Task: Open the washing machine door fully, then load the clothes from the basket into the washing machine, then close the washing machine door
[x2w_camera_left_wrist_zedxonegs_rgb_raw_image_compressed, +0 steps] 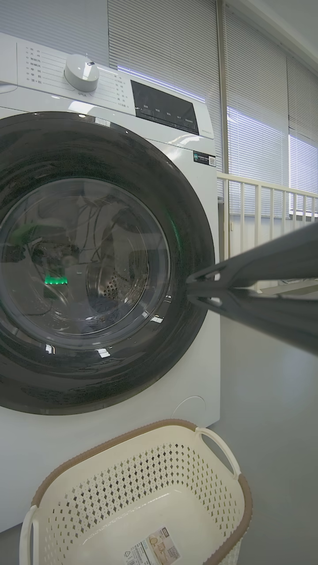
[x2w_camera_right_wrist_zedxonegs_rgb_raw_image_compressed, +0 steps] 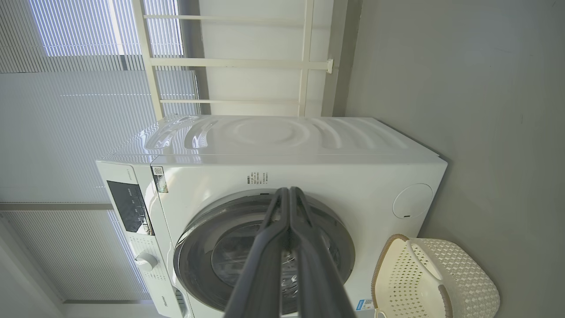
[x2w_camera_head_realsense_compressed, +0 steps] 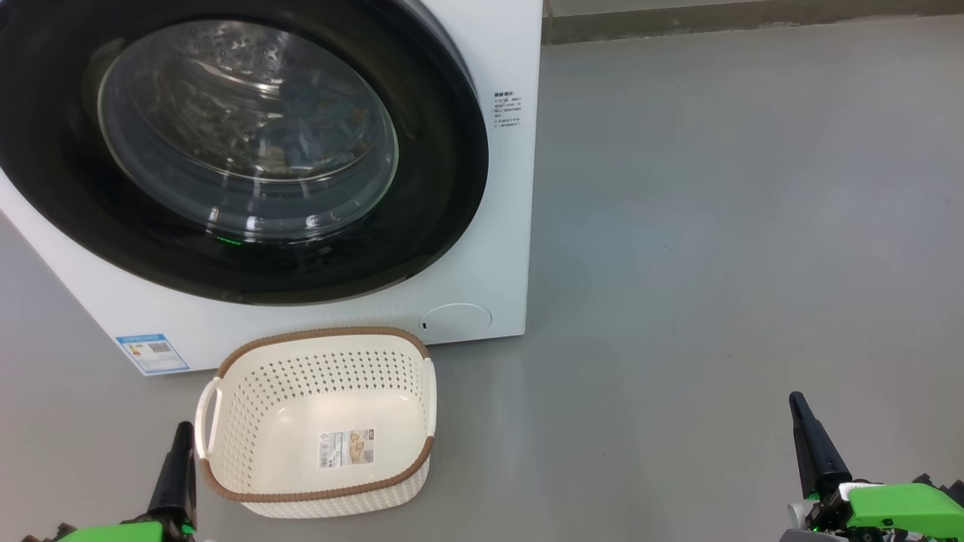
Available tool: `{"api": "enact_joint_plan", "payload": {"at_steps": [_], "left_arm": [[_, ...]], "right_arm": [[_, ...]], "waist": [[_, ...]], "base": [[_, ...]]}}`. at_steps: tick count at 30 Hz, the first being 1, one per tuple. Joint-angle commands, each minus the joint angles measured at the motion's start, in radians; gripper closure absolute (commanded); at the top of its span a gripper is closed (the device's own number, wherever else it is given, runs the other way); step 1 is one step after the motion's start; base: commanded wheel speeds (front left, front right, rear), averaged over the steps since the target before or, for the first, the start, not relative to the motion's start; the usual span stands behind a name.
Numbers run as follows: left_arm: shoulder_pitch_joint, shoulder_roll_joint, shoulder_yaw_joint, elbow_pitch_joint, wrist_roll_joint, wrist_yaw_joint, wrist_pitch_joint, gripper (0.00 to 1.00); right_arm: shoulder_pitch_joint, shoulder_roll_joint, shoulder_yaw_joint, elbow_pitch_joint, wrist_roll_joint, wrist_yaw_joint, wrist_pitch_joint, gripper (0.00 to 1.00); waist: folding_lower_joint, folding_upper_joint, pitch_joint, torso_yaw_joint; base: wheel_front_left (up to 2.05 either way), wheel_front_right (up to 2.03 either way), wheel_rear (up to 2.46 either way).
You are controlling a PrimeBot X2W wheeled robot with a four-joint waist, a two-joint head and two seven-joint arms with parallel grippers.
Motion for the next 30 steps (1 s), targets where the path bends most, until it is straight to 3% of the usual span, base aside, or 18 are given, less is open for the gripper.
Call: {"api": "enact_joint_plan", "payload": {"at_steps": [1,30], "left_arm": [[-0.038,0.016,0.031,-0.018,-0.003,-0.003,0.003,1.0],[-0.038,0.016,0.031,-0.018,-0.003,-0.003,0.003,1.0]], "right_arm": [[-0.046,-0.005,0.023,-0.028,0.003,-0.001,0.009,1.0],[-0.046,-0.005,0.023,-0.028,0.003,-0.001,0.009,1.0]], "waist": [[0.0,0.0,0.0,0.0],[0.0,0.0,0.0,0.0]], "base": [[0.0,0.0,0.0],[0.0,0.0,0.0]]}}
